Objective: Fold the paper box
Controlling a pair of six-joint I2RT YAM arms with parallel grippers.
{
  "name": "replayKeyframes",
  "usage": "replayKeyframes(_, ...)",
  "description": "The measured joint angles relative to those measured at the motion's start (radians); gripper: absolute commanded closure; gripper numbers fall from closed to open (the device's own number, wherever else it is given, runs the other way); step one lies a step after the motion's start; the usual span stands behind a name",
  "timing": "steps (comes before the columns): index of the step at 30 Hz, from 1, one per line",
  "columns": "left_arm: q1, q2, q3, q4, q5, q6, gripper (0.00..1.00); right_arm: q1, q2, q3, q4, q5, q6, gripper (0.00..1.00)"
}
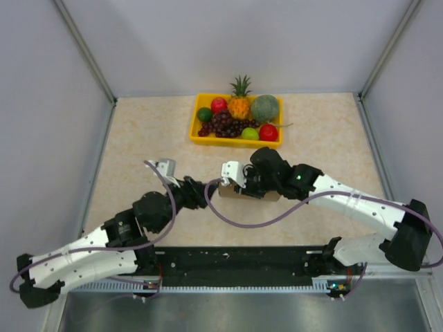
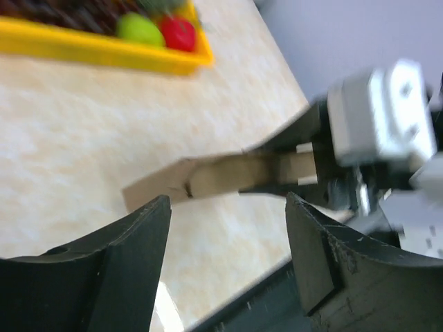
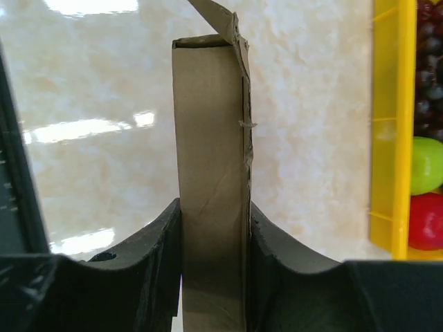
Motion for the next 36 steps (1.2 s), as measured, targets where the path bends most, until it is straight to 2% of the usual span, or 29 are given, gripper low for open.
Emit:
replayKeyframes(1, 0.040, -0.008, 0.044, -0.034, 0.032, 0.033, 0.32, -0.016, 0.020, 0.010, 0.019, 0.004, -0.027, 0.84)
replayKeyframes(2, 0.162, -0.012, 0.076, -0.058, 0.061, 0.060, 0.33, -0.040, 0.045, 0.018, 0.036, 0.001, -0.055, 0.84)
replayKeyframes(5, 0.412, -0.008, 0.144, -0.129, 0.185, 0.138, 0.41, -0.119, 0.116, 0.037, 0.067, -0.019, -0.127, 0.83)
replayKeyframes(9, 0.698, 0.104, 0.183, -0.145, 0.444, 0.222, 0.55, -0.209, 0.221, 0.090, 0.079, -0.077, -0.194, 0.83)
replayKeyframes(12, 0.830, 0.239, 0.181, -0.118, 0.659, 0.282, 0.52, -0.254, 0.287, 0.134, 0.082, -0.145, -0.213, 0.82)
replayKeyframes(16, 0.860, 0.377, 0.183, -0.087, 0.879, 0.374, 0.42, -0.301, 0.354, 0.196, 0.068, -0.242, -0.220, 0.83)
replayKeyframes(20, 0.860, 0.475, 0.260, -0.093, 1.046, 0.487, 0.43, -0.325, 0.377, 0.207, 0.046, -0.304, -0.229, 0.84)
replayKeyframes(23, 0.860, 0.550, 0.354, -0.111, 1.113, 0.583, 0.50, -0.333, 0.380, 0.207, 0.032, -0.335, -0.232, 0.85)
replayKeyframes(25, 0.860, 0.599, 0.432, -0.140, 1.152, 0.669, 0.50, -0.338, 0.381, 0.207, 0.028, -0.355, -0.232, 0.85)
replayKeyframes(29, 0.859, 0.666, 0.519, -0.175, 1.222, 0.803, 0.43, -0.350, 0.386, 0.207, 0.023, -0.381, -0.238, 0.86)
replayKeyframes(32, 0.854, 0.726, 0.546, -0.198, 1.264, 0.871, 0.42, -0.356, 0.389, 0.208, 0.023, -0.396, -0.238, 0.86)
replayKeyframes(33, 0.850, 0.753, 0.553, -0.212, 1.276, 0.893, 0.43, -0.356, 0.390, 0.208, 0.021, -0.398, -0.238, 0.86)
replayKeyframes(34, 0.845, 0.776, 0.554, -0.222, 1.286, 0.907, 0.50, -0.357, 0.390, 0.208, 0.018, -0.400, -0.238, 0.87)
replayKeyframes(36, 0.834, 0.812, 0.554, -0.237, 1.289, 0.927, 0.57, -0.359, 0.390, 0.209, 0.013, -0.406, -0.238, 0.87)
